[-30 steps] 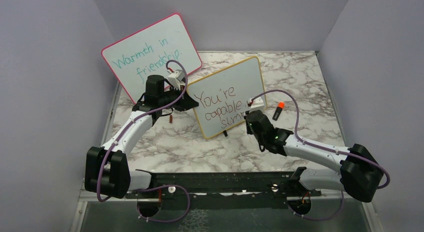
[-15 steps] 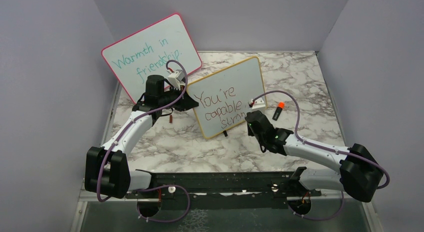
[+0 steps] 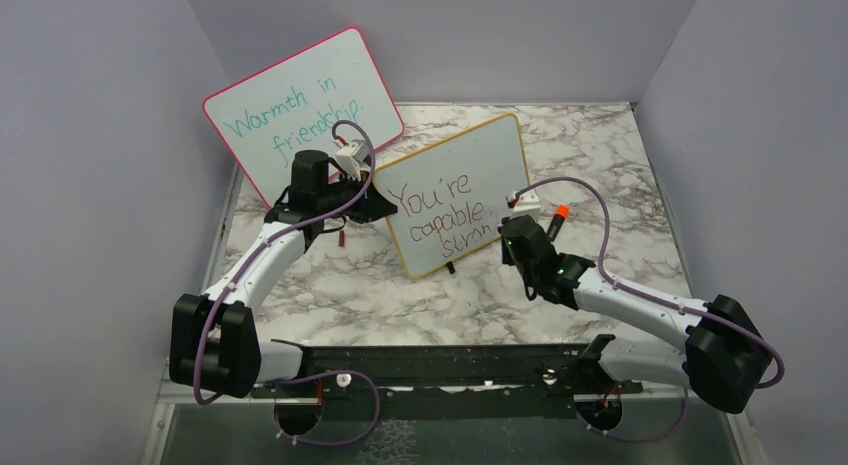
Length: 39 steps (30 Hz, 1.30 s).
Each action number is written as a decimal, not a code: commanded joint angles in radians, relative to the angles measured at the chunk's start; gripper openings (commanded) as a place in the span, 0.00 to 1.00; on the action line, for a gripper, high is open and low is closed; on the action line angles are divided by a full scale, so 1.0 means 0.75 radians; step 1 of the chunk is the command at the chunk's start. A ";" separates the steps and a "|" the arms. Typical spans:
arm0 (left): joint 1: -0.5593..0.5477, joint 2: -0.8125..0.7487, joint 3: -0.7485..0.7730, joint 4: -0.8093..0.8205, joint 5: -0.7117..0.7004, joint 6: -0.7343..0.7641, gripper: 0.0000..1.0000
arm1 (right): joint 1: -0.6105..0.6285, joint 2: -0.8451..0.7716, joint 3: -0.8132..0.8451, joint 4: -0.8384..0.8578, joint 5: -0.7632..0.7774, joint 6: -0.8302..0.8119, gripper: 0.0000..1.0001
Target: Write a sentence on the whiteboard
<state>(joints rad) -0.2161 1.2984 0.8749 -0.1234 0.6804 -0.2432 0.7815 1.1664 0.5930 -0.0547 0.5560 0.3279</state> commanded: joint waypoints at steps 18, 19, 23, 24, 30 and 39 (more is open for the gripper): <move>0.039 0.054 -0.038 -0.182 -0.389 0.225 0.00 | -0.033 0.050 0.014 0.154 -0.043 -0.061 0.01; 0.039 0.054 -0.038 -0.184 -0.388 0.226 0.00 | -0.034 0.049 0.013 0.159 -0.051 -0.067 0.01; 0.039 0.054 -0.038 -0.183 -0.386 0.226 0.00 | -0.034 0.024 0.003 0.186 -0.091 -0.091 0.01; 0.039 0.054 -0.038 -0.183 -0.387 0.226 0.00 | -0.034 0.019 0.004 0.189 -0.103 -0.099 0.01; 0.040 0.056 -0.035 -0.183 -0.389 0.226 0.00 | -0.034 -0.015 0.001 0.178 -0.159 -0.114 0.01; 0.039 0.052 -0.036 -0.183 -0.392 0.224 0.00 | -0.034 -0.006 -0.006 0.121 -0.209 -0.077 0.01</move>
<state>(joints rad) -0.2161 1.2984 0.8749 -0.1234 0.6804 -0.2428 0.7574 1.1667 0.5919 0.0292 0.4572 0.2520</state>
